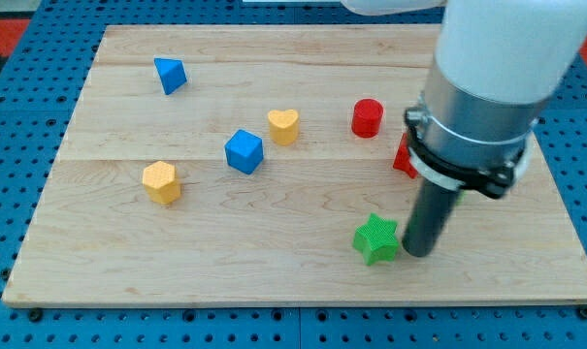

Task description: Locate the green star at the bottom left side of the red star

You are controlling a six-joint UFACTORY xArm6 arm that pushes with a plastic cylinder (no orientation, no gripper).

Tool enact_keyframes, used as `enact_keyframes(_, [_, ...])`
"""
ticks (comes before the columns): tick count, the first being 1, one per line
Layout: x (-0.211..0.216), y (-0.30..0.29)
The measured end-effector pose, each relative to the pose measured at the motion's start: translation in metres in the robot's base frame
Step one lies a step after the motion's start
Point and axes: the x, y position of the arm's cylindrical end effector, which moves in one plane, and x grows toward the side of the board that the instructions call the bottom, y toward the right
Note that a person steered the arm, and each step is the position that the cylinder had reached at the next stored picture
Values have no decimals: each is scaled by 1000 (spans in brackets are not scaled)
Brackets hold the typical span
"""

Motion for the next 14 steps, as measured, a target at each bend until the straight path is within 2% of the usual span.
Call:
enact_keyframes(1, [22, -15])
enact_keyframes(2, [14, -61])
enact_keyframes(4, [-53, -63])
enact_keyframes(6, [-39, -80])
enact_keyframes(9, [-61, -80])
enact_keyframes(14, [-62, -82])
